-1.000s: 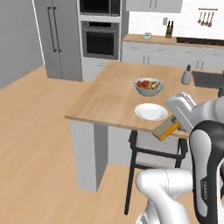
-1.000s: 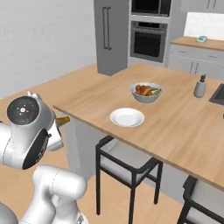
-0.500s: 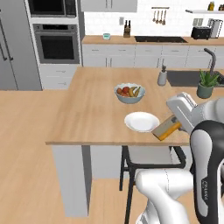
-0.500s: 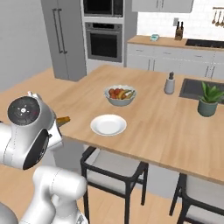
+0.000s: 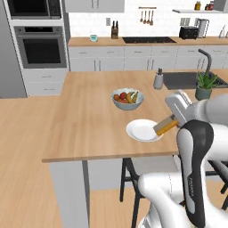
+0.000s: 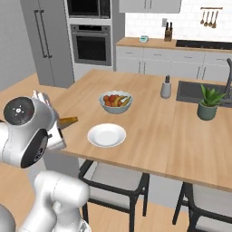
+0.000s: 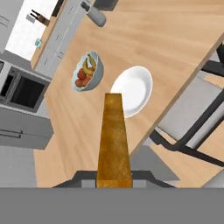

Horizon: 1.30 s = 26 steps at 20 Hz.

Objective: Start the toaster. Once the lever pops up, take the bread to the plate on the dining counter.

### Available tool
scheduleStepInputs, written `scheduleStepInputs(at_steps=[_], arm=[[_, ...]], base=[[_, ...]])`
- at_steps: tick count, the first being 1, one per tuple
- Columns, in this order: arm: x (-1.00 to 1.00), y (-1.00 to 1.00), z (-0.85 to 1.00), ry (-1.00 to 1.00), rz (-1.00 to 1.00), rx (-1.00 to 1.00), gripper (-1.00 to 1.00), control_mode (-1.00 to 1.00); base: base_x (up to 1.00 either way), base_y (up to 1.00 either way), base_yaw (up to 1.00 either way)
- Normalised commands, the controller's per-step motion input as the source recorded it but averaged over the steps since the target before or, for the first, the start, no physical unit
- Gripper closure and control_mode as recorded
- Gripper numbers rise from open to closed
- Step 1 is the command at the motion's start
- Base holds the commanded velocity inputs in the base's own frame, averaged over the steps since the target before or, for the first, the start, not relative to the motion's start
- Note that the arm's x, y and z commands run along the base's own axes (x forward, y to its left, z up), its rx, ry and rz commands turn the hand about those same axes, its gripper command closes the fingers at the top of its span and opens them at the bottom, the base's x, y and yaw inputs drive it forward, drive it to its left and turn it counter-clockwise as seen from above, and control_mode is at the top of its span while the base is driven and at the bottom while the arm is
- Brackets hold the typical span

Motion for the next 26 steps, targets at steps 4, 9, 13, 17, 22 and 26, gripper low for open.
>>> scheduleStepInputs(at_steps=[4, 9, 13, 17, 22, 26], arm=[[0.48, -0.51, -0.1, -0.05, 0.0, 0.08, 1.0, -1.0], [0.64, -0.35, -0.01, 0.0, 0.14, 0.02, 1.0, -1.0], [0.77, -0.13, -0.01, 0.03, 0.23, -0.01, 1.0, -1.0], [0.78, -0.16, -0.09, 0.15, 0.23, -0.01, 1.0, -1.0], [0.57, -0.35, -0.31, 0.06, 0.22, 0.0, 1.0, -1.0], [0.31, -0.38, -0.51, 0.0, 0.2, 0.0, 1.0, -1.0]], base=[[0.0, 0.0, 0.0], [0.0, 0.0, 0.0], [0.0, 0.0, 0.0], [0.0, 0.0, 0.0], [0.0, 0.0, 0.0], [0.0, 0.0, 0.0]])
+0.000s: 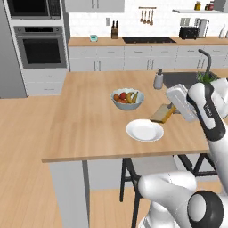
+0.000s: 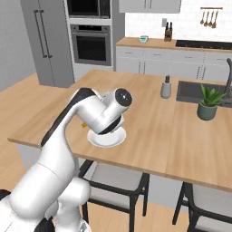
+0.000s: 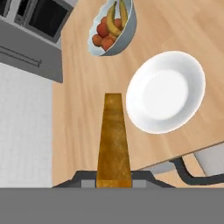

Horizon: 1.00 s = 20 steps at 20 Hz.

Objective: Start the toaster. Once the lever pops up, take the bread to the plate on the dining counter.

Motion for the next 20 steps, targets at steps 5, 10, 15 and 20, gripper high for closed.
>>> scheduleStepInputs(at_steps=[5, 10, 15, 20], arm=[[0.27, -0.13, -0.51, -0.01, 0.16, 0.0, 1.0, -1.0], [0.45, 0.0, -0.44, -0.05, 0.02, 0.0, 1.0, -1.0], [0.29, 0.0, -0.57, -0.03, 0.0, 0.0, 1.0, -1.0], [0.28, 0.0, -0.42, -0.03, 0.0, 0.0, 1.0, -1.0]], base=[[0.0, 0.0, 0.0], [0.0, 0.0, 0.0], [0.0, 0.0, 0.0], [0.0, 0.0, 0.0]])
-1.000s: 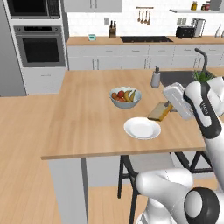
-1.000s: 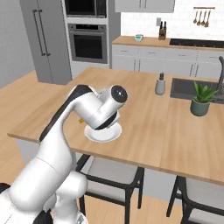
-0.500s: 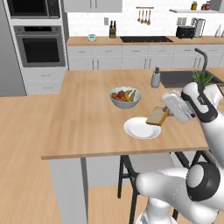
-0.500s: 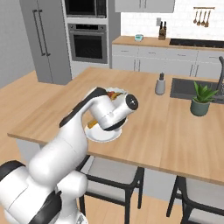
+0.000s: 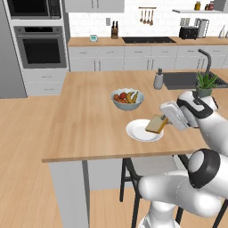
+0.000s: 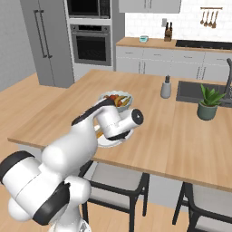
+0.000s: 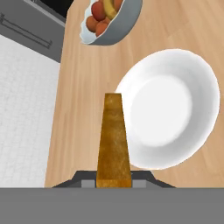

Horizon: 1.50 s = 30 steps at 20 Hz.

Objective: Start the toaster. Once the lever pops up, take the bread to the plate on the dining counter.

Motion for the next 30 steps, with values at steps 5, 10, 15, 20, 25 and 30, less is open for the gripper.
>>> scheduleStepInputs(at_steps=[5, 10, 15, 20, 25, 30], arm=[[0.34, 0.02, -0.32, -0.01, 0.0, 0.0, 1.0, -1.0], [0.19, 0.08, -0.43, 0.0, 0.01, 0.0, 1.0, -1.0], [0.13, 0.04, -0.31, -0.03, 0.0, 0.0, 1.0, -1.0], [0.18, 0.0, -0.2, -0.06, 0.0, 0.0, 1.0, -1.0], [0.3, 0.0, -0.13, -0.07, 0.0, 0.0, -1.0, -1.0], [0.35, 0.0, -0.15, -0.05, 0.0, 0.0, -1.0, -1.0]], base=[[0.0, 0.0, 0.0], [0.0, 0.0, 0.0], [0.0, 0.0, 0.0], [0.0, 0.0, 0.0], [0.0, 0.0, 0.0], [0.0, 0.0, 0.0]])
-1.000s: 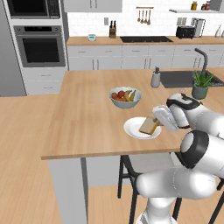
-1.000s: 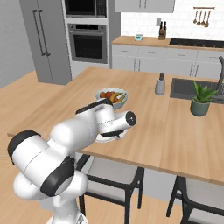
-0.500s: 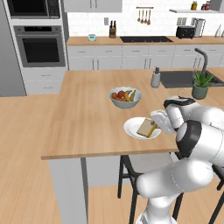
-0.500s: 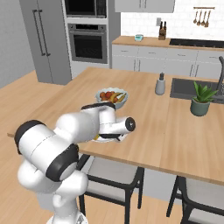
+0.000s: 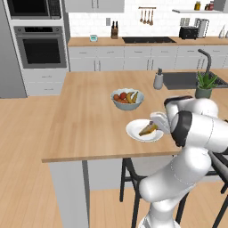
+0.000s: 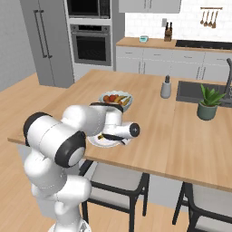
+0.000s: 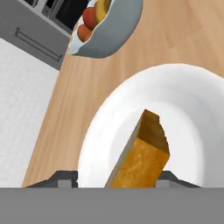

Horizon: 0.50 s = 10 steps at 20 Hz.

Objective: Start the toaster. Once the lever pops up, take the bread to the plate on the dining counter.

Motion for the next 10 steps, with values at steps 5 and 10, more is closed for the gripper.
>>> scheduleStepInputs(at_steps=[5, 10], arm=[[0.17, 0.0, 0.0, -0.09, 0.0, 0.0, -1.0, -1.0], [0.0, -0.09, 0.06, 0.08, 0.0, 0.0, -1.0, -1.0]], base=[[0.0, 0.0, 0.0], [0.0, 0.0, 0.0]])
